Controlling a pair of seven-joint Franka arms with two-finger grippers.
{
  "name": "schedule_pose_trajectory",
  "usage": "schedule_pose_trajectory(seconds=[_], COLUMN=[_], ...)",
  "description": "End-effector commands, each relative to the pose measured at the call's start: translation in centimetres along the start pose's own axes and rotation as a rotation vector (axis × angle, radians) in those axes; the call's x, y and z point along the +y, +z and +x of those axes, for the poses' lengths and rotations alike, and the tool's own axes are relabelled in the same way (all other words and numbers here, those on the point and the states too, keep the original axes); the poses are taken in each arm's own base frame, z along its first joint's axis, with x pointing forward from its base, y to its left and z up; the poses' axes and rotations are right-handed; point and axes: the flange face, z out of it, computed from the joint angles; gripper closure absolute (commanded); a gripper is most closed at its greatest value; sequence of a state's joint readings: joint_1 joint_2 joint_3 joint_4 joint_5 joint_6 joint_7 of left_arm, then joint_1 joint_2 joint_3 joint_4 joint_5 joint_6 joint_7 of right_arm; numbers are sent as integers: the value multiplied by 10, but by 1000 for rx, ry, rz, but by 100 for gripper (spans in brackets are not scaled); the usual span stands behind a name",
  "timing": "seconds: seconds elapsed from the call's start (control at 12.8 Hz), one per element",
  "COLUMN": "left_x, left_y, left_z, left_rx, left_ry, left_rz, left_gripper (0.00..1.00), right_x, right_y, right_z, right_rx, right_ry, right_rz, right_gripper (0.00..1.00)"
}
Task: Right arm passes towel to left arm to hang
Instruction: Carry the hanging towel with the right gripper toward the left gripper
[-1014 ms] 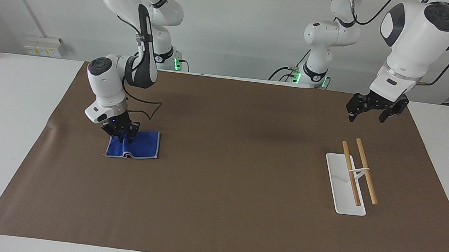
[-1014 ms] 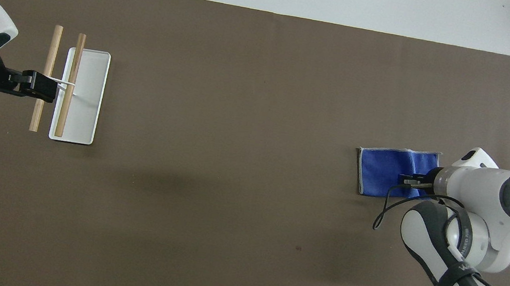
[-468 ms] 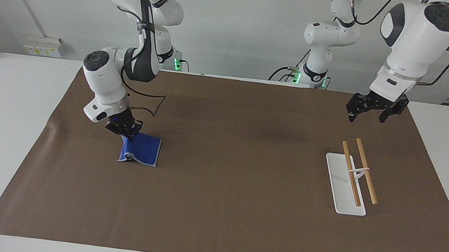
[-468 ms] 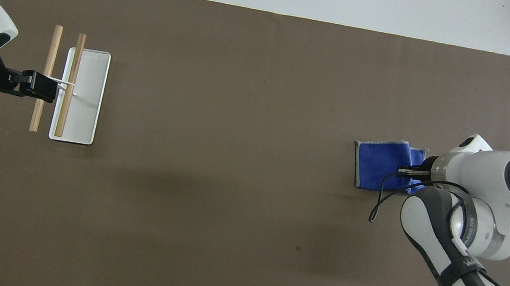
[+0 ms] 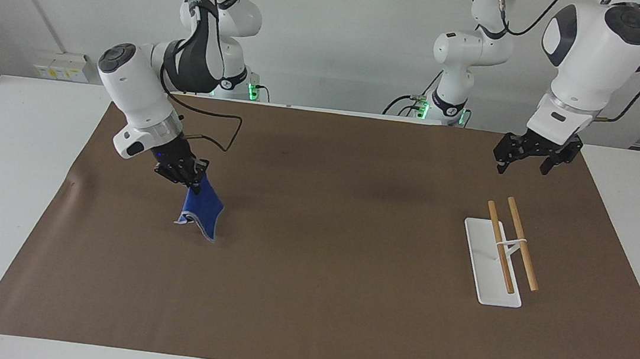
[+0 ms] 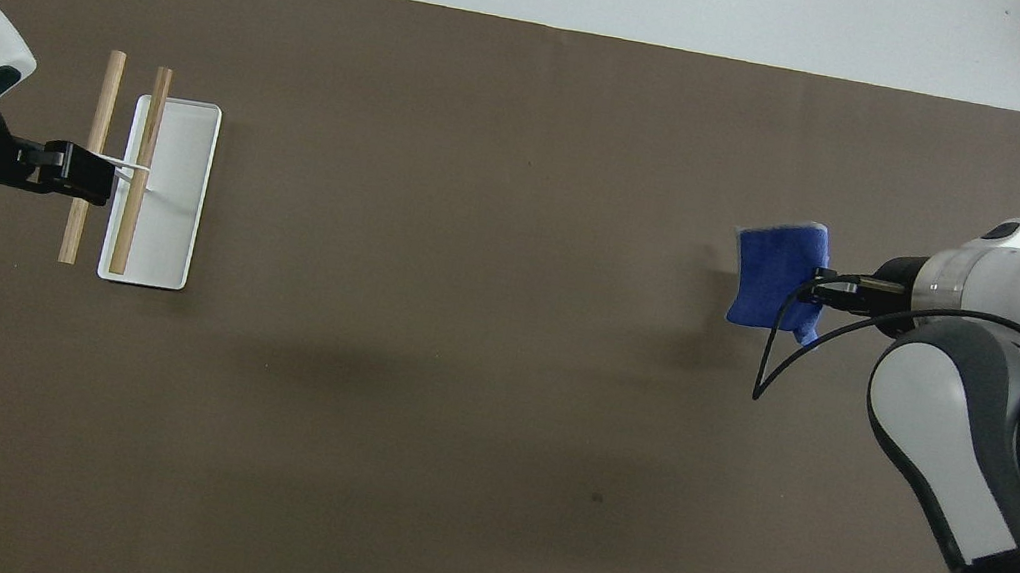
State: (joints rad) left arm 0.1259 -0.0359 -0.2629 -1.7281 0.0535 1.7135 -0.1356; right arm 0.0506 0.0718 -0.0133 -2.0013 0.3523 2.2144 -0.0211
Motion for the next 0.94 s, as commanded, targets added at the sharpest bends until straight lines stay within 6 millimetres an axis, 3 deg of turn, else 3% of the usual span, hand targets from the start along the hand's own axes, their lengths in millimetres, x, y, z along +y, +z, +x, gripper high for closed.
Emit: schedule_pose_trajectory(seconds=[0.0,0.31,0.86], left_x=[-2,-2,-2], left_y=[-1,-1,-1], left_z=[-5,-5,-5], left_rx=[7,7,7], left_ry=[-14,-14,-14], left_rz=[-8,-8,-8], left_gripper=[0,0,0], right_x=[-30,-68,-128], right_y=[-20,-22,-13], right_z=[6,10,-3], right_rx=[11,38,-28], right_ry=[133,418,789], right_rz=[114,325,604], right_gripper=[100,100,100])
